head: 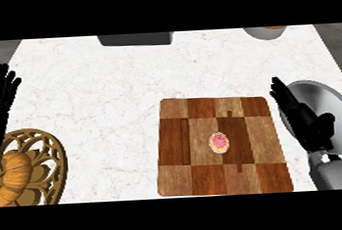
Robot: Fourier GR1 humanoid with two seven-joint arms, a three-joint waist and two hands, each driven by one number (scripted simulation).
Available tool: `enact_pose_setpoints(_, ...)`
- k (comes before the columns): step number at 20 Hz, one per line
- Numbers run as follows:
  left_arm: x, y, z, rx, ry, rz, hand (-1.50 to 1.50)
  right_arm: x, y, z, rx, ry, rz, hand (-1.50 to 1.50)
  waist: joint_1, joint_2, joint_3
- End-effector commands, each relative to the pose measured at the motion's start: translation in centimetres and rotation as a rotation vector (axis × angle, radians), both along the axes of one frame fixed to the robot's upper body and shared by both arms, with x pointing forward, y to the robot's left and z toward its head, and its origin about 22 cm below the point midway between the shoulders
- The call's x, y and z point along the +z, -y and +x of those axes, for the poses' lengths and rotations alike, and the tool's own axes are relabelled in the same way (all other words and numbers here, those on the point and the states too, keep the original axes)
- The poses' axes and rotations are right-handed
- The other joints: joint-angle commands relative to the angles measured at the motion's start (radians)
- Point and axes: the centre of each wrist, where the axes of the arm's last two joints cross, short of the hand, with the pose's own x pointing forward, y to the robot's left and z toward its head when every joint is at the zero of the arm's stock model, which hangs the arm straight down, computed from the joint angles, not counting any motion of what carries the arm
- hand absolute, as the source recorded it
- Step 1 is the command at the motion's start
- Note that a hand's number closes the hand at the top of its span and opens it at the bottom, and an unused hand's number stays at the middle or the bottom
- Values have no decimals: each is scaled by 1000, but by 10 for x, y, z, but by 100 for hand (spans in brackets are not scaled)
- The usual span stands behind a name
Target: Pick the cupcake from the cutting board and place it in the pan
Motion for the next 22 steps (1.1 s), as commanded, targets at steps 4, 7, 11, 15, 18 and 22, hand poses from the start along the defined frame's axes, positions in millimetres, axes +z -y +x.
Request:
enact_pose_setpoints(4, -12, 24, 2, 22, -106, -113, 0, 65, -37, 39, 302, 268, 242, 150, -3, -2, 21)
enact_pose_setpoints(7, -35, 55, -3, 11, -219, -189, 0, 90, -15, 47, 248, 268, -120, 150, -16, -4, 18)
enact_pose_setpoints(11, -28, 68, -2, 32, -240, -205, 0, 61, 9, -5, 255, 458, -162, 150, -58, -11, 20)
enact_pose_setpoints(15, -20, 83, -12, 41, -250, -225, 0, 72, 69, -35, 208, 383, -302, -150, -51, -10, 20)
enact_pose_setpoints(18, -21, 87, -3, 36, -233, -210, 0, 82, 67, -31, 289, 424, -403, -150, -39, -3, 18)
enact_pose_setpoints(22, -16, 89, -5, 17, -224, -218, 0, 114, 24, -10, 336, 465, -486, -150, -22, -2, 18)
